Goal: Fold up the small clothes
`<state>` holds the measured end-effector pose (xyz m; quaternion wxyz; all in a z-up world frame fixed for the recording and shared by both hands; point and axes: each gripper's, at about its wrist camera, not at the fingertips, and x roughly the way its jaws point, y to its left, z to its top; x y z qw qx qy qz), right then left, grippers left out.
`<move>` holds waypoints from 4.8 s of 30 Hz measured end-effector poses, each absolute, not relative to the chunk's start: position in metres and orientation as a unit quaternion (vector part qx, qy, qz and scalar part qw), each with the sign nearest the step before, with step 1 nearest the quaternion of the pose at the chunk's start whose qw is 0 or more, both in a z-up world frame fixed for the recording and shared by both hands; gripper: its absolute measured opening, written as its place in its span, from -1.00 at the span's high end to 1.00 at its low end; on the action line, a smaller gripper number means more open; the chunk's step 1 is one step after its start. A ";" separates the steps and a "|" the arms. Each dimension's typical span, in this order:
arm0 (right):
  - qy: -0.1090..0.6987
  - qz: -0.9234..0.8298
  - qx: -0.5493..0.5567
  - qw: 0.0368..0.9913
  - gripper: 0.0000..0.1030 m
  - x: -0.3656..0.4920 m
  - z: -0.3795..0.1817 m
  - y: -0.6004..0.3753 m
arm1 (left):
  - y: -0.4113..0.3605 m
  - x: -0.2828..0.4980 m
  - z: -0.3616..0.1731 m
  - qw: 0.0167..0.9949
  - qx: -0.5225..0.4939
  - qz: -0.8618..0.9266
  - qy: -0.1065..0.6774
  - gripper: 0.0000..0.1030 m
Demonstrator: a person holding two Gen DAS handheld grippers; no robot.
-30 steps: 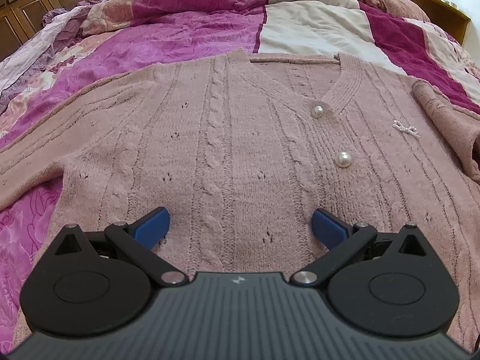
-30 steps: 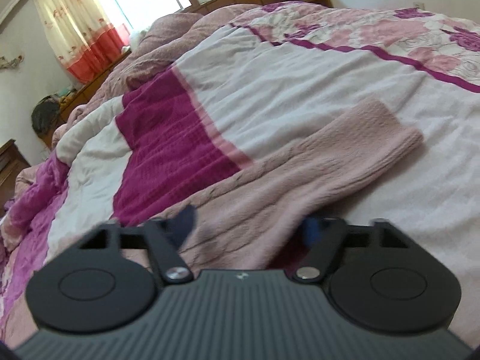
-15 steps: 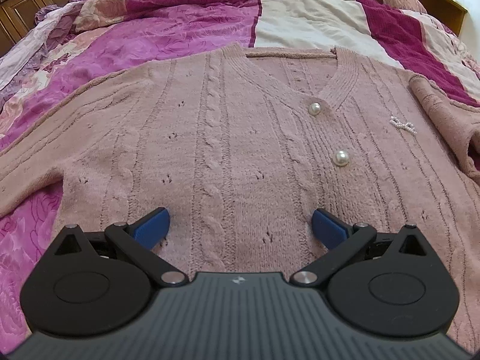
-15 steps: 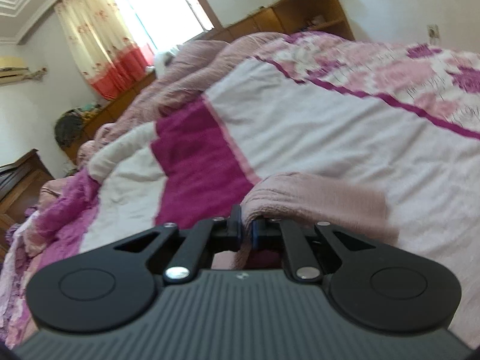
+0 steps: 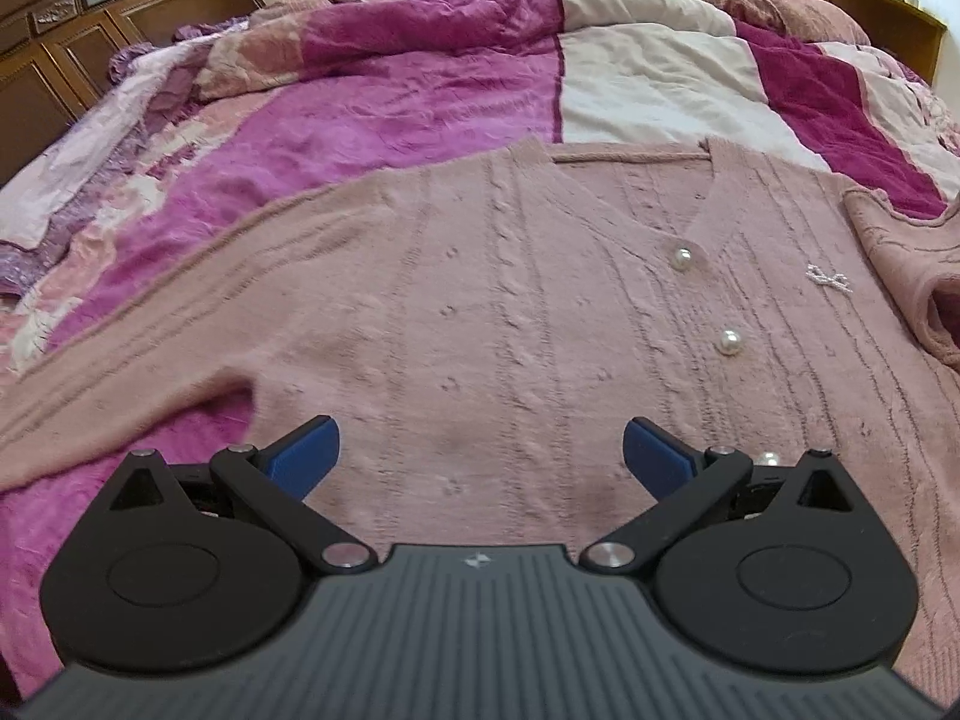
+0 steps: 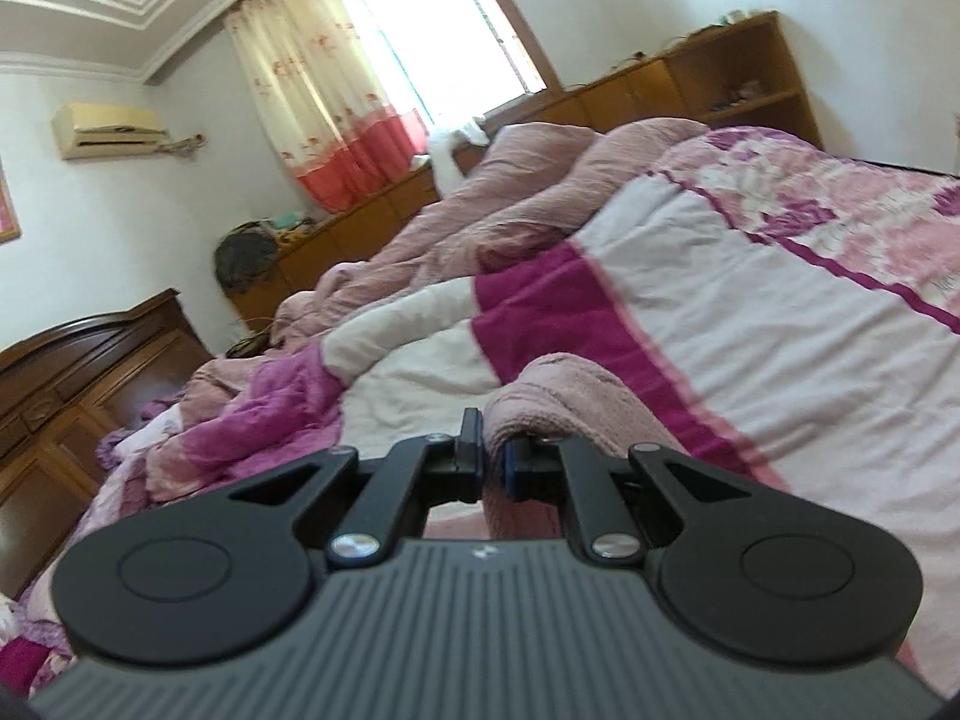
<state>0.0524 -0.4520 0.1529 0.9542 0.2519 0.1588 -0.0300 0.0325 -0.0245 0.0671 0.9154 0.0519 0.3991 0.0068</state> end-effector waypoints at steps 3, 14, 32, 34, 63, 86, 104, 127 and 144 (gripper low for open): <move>0.161 -0.016 0.253 0.954 0.82 0.055 0.158 -0.436 | -0.018 0.028 0.073 0.917 0.054 0.010 0.396 -1.00; 0.168 0.039 0.233 0.957 0.82 0.073 0.175 -0.354 | 0.009 0.015 0.084 0.923 0.040 0.021 0.381 -1.00; 0.262 0.104 0.175 0.943 0.82 0.116 0.108 -0.223 | 0.052 0.012 0.080 0.923 0.014 0.049 0.381 -1.00; 0.275 0.110 0.164 0.941 0.82 0.119 0.097 -0.210 | 0.054 0.012 0.078 0.923 0.017 0.050 0.382 -1.00; 0.354 0.174 0.201 0.897 -0.26 0.090 0.060 -0.167 | 0.064 0.011 0.073 0.924 0.004 0.045 0.379 -1.00; 0.306 0.014 0.179 0.935 -0.26 0.041 0.066 -0.285 | -0.023 0.034 0.105 0.941 0.069 -0.065 0.324 -0.98; 0.332 -0.018 0.110 0.937 -0.25 0.042 0.044 -0.315 | -0.118 0.095 0.053 0.905 0.235 -0.173 0.309 -0.59; 0.341 -0.020 0.023 0.940 -0.25 0.044 0.041 -0.302 | 0.016 0.136 0.051 0.937 -0.006 0.025 0.348 0.68; 0.342 -0.023 0.150 0.928 -0.25 0.051 0.063 -0.321 | 0.050 0.131 0.079 0.935 -0.016 0.004 0.354 -0.38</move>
